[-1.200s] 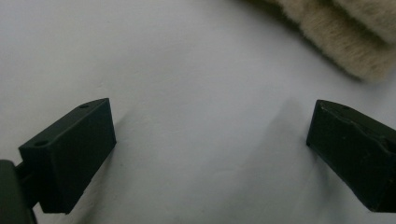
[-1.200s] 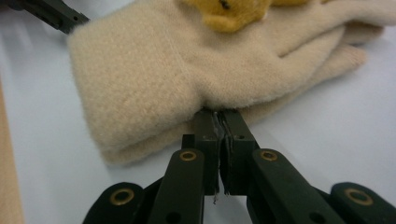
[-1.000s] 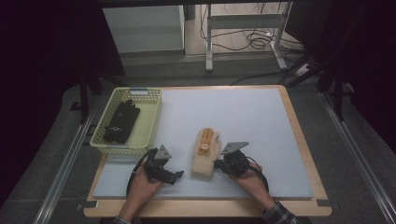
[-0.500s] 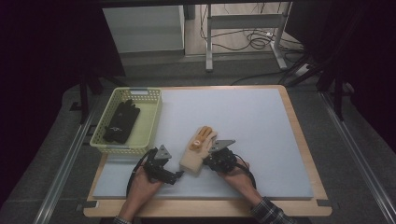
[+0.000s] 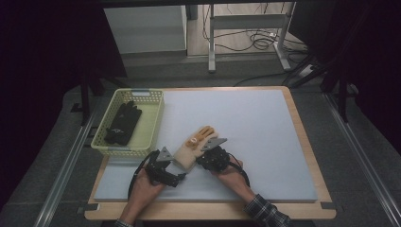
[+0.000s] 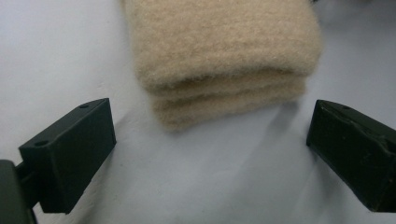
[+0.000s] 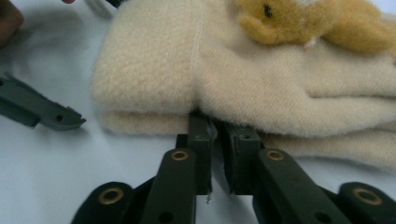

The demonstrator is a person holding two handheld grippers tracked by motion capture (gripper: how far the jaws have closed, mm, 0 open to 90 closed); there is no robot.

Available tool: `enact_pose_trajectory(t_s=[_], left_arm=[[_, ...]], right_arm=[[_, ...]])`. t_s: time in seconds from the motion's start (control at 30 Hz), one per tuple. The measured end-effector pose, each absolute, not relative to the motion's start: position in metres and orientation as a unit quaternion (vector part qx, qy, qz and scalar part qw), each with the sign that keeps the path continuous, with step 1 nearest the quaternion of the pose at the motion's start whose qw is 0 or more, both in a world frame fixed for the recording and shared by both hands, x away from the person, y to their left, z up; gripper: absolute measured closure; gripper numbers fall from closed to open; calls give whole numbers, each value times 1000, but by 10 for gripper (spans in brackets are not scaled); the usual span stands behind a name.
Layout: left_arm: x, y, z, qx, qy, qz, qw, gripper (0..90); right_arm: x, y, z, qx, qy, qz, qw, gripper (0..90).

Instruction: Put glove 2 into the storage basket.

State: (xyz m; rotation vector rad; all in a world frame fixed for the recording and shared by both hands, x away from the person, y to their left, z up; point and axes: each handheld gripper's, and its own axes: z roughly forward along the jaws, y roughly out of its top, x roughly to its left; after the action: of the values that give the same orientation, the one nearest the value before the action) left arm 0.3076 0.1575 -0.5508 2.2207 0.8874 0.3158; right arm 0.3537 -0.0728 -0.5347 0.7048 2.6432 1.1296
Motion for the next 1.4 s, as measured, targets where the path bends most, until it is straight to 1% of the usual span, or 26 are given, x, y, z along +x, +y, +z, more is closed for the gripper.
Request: enact_pose_trajectory(t_s=[0.17,0.2,0.23,0.33,0.37,0.4,0.47,0.5,0.53,0.6,0.63,0.67,0.7,0.73,0.8,0.83,0.9,0.97,1.03,1.2,1.4], left_arm=[[308,157,-551,860,344,122,357,14],[308,157,-551,860,344,122,357,14],[308,157,-551,860,344,122,357,14],[308,157,-551,860,344,122,357,13],[308,157,-551,860,344,122,357,14],[308,157,-551,860,344,122,357,13],[308,157,-551,860,344,122,357,13],[308,157,-551,860,344,122,357,13],[308,157,-551,860,344,121,357,14],[308,157,-551,860,345,121,357,14],[308,157,-551,860,345,121,357,14],[308,157,-551,860,345,121,357,14],[308,157,-551,860,345,121,357,14],[308,157,-551,860,345,121,357,14],[308,157,-551,860,345,121,357,14],[308,157,-551,860,345,121,357,13],[308,157,-551,860,345,121,357,14],[308,158,-551,859,345,121,357,14],[308,157,-551,859,346,121,357,15],[307,157,-551,860,346,122,356,15],[307,157,-551,860,347,121,354,16]], right_arm=[[351,-85,-529,235,889,380,98,715],[351,-85,-529,235,889,380,98,715],[351,-94,-526,241,886,380,109,684],[352,-110,-521,255,879,384,120,599],[352,-110,-521,255,879,384,120,599],[353,-120,-517,262,875,386,127,515],[353,-130,-514,268,873,388,124,442],[353,-130,-514,268,873,388,124,442],[354,-138,-512,272,872,387,124,387],[353,-146,-511,274,873,383,126,330],[353,-146,-511,274,873,383,126,330],[353,-154,-511,277,871,384,128,275],[353,-154,-511,277,871,384,128,275],[353,-162,-511,283,868,389,123,231],[353,-169,-513,289,867,386,124,185],[353,-169,-513,289,867,386,124,185],[352,-180,-517,296,867,379,134,137],[352,-184,-518,299,866,378,135,128],[351,-194,-524,306,867,366,144,98],[352,-209,-532,324,863,357,151,77],[352,-212,-533,334,862,350,151,64]])
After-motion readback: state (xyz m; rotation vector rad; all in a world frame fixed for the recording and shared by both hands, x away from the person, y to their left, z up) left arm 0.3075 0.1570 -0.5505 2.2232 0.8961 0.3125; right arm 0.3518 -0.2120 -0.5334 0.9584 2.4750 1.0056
